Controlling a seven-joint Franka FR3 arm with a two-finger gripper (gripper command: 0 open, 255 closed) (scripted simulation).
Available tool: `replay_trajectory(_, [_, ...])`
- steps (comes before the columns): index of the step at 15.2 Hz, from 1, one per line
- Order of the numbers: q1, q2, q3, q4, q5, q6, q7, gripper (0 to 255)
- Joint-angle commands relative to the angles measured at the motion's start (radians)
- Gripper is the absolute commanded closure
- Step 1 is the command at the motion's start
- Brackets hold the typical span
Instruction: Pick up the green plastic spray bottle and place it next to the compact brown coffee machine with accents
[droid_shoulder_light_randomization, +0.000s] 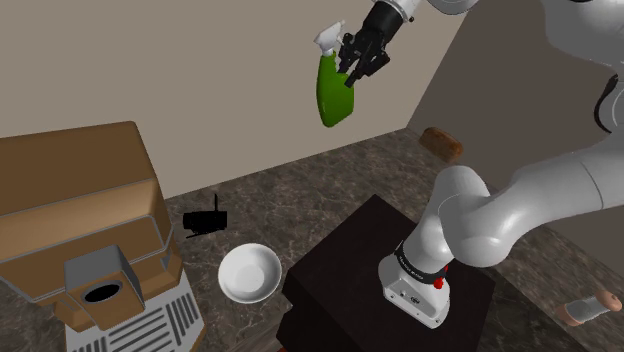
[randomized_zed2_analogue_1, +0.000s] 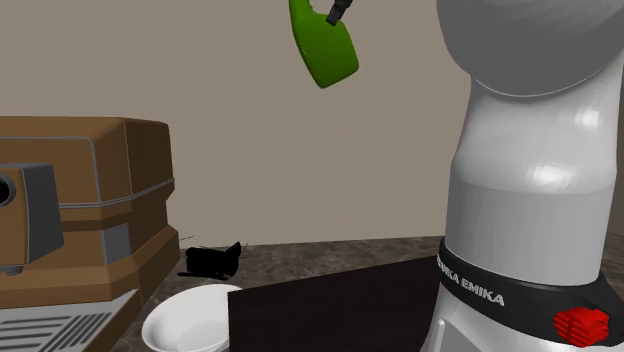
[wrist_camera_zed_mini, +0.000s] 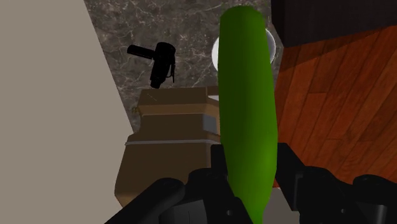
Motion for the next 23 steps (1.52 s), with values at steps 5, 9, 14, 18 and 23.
replay_trajectory(5, [0.066,0.095,0.075,0.011,0.070,0.110,0.079,255])
replay_trajectory(9, [0.113,0.176,0.117,0.048,0.115,0.170,0.127,255])
replay_trajectory(14, [0.169,0.296,0.159,0.122,0.167,0.233,0.180,255])
replay_trajectory(18, [0.209,0.403,0.186,0.205,0.206,0.269,0.219,255])
replay_trajectory(23, [0.250,0.549,0.215,0.338,0.251,0.294,0.266,255])
